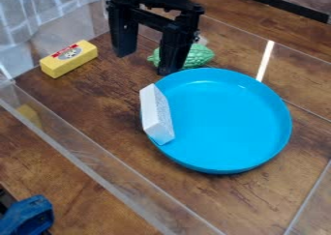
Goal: Put the yellow brick in the blue tray
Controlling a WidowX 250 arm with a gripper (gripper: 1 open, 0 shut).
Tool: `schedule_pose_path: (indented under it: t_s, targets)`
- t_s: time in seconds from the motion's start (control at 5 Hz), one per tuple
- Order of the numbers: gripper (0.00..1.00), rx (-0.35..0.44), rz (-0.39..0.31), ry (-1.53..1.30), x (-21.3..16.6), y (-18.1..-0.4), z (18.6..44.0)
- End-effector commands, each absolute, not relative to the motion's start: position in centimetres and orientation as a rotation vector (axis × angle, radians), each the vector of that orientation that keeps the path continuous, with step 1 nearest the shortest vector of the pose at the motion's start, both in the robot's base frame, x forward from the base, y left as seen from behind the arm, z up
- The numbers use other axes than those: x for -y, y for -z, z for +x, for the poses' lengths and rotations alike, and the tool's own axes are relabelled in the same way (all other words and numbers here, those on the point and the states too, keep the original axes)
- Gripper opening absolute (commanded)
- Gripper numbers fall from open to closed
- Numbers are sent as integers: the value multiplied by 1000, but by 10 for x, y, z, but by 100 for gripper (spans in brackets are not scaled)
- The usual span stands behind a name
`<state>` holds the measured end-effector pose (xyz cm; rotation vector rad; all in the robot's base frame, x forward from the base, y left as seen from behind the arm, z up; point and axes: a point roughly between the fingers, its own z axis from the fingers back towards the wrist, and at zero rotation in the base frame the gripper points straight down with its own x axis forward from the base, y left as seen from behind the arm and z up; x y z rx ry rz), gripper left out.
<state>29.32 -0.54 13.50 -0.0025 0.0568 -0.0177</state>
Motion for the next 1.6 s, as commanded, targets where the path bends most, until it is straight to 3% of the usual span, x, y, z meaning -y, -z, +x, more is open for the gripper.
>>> schedule_pose_path:
  t_s: [0.0, 1.4]
  targets:
    - [100, -68, 0, 23, 1, -130, 293]
    - [100, -79, 28, 84, -58, -113, 295]
